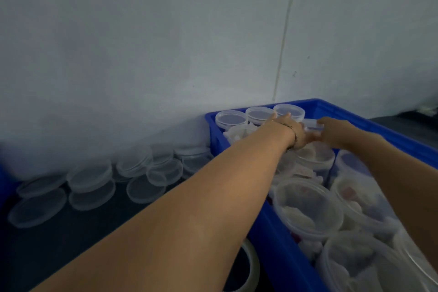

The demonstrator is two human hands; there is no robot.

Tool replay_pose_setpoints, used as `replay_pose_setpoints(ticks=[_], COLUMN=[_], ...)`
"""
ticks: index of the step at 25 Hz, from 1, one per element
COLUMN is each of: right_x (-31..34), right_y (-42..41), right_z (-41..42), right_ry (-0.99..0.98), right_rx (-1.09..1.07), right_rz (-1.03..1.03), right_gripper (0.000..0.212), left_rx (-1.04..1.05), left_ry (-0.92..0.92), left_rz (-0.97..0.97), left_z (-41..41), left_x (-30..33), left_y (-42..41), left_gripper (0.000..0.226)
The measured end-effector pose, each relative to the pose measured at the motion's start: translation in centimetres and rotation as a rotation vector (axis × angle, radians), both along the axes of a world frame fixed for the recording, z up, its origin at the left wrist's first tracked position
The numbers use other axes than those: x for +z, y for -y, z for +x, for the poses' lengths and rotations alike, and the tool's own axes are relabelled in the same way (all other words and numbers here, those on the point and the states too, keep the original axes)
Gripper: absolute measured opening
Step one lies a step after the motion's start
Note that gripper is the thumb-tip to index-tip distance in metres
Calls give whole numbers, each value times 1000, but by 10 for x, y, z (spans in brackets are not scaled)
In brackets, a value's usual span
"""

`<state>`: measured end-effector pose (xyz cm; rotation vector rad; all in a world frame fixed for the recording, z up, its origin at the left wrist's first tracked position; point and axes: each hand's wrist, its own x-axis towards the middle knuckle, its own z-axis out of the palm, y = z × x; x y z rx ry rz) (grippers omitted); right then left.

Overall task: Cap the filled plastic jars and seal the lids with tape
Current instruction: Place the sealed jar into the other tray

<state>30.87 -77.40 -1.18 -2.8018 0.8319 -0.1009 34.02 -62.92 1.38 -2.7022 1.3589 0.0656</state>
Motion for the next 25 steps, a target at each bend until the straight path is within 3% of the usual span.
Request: replay_pose_setpoints(ticks=[2, 5, 7, 10, 15, 20, 25], right_x=[12, 21, 17, 10, 27, 40, 24], right_y=[-2, -7, -17, -33, -100, -246, -413], right_z=[-3, -15, -23, -35, -46, -32, -47], right_ry=[-49, -67, -105, -10, 102, 466, 382], right_rx=[10, -49, -4, 16, 7, 309, 769], right_rz=[95, 182, 114, 83, -60, 53, 113], right_gripper=[53, 63, 54, 47, 33, 29, 25], left_rx=[-95, -56, -40, 8, 260, 516, 657], left_ry=[-12, -123, -78, -30, -108, -152, -133], left_rz=[19, -60, -52, 16, -43, -227, -305], left_z=[-9, -16, -20, -28, -60, -94, -132], left_x=[6, 15, 12, -1, -7, 10, 18], left_y=[-18, -67, -119, -211, -358, -466, -560], left_gripper=[45, 49, 50, 52, 53, 58, 47])
